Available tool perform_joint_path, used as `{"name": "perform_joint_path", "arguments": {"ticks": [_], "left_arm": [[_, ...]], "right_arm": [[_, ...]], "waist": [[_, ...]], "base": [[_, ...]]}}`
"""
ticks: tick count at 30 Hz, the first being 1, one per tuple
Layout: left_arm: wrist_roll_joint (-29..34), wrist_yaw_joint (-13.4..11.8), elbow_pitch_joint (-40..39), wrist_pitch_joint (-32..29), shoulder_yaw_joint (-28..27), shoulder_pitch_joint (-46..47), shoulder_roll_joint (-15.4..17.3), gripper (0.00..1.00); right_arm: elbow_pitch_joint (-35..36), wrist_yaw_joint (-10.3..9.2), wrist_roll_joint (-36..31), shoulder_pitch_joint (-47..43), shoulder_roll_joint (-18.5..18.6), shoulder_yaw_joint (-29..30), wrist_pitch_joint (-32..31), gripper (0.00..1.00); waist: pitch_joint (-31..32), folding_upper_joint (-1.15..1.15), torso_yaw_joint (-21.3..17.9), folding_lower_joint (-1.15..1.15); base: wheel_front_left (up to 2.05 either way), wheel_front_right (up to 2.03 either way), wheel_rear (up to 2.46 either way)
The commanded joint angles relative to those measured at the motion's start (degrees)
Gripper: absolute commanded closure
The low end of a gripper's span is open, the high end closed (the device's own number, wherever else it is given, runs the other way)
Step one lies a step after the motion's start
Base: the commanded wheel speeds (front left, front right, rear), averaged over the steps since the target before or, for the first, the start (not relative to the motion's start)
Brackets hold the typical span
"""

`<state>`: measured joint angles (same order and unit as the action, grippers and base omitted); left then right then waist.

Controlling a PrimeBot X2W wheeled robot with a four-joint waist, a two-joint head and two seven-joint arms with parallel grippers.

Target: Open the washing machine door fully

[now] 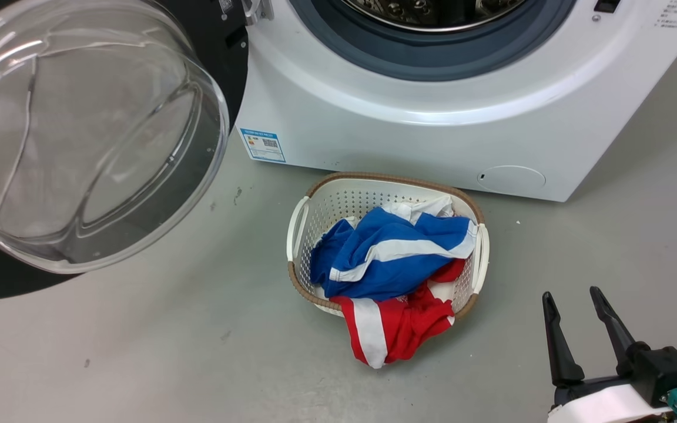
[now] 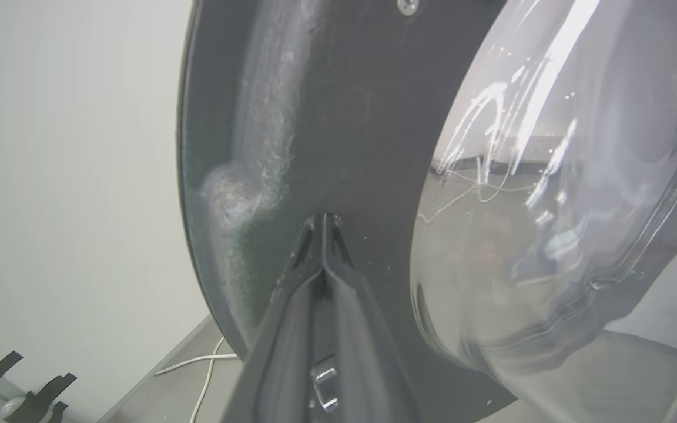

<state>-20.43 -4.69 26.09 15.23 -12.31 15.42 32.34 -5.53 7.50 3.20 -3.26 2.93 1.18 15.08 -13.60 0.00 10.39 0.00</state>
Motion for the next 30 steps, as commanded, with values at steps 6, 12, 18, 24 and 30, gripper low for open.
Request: {"name": "perform_joint_path", "arguments": {"ticks": [6, 12, 18, 24, 30], "left_arm": [[-0.32, 0.64, 3.26, -0.15, -0.9, 3.47, 0.98, 1.0], [0.64, 1.46, 5.54, -0.15, -1.52, 4.5, 0.61, 1.0], [1.82, 2.59, 3.94, -0.12, -3.49, 3.36, -0.91, 0.0], [4.5, 3.55, -2.82, -0.02, -7.28, -0.45, -4.25, 0.0], [9.5, 3.72, -12.68, -0.03, -8.49, -5.2, -7.51, 0.0]], "right_arm": [[0.08, 0.0, -0.47, 1.08, -0.1, 0.04, 0.13, 0.0], [-0.03, -0.01, -0.12, 0.7, -0.1, 0.17, 0.13, 0.0], [-0.37, -0.01, 0.76, -0.03, -0.1, 0.19, 0.13, 0.0], [-0.29, -0.01, 1.8, -1.41, -0.1, 0.79, 0.13, 0.0], [1.31, -0.01, 2.12, -2.71, -0.1, 1.32, 0.13, 0.0]], "waist": [[-0.77, 0.0, -0.81, 0.0], [-0.49, 0.0, -1.16, 0.0], [1.54, 0.0, -1.32, 0.0], [5.01, 0.0, -1.42, 0.0], [7.96, 0.0, -1.7, 0.0]], "base": [[0.0, 0.0, 0.0], [0.0, 0.0, 0.0], [0.0, 0.0, 0.0], [0.0, 0.0, 0.0], [0.0, 0.0, 0.0]]}}
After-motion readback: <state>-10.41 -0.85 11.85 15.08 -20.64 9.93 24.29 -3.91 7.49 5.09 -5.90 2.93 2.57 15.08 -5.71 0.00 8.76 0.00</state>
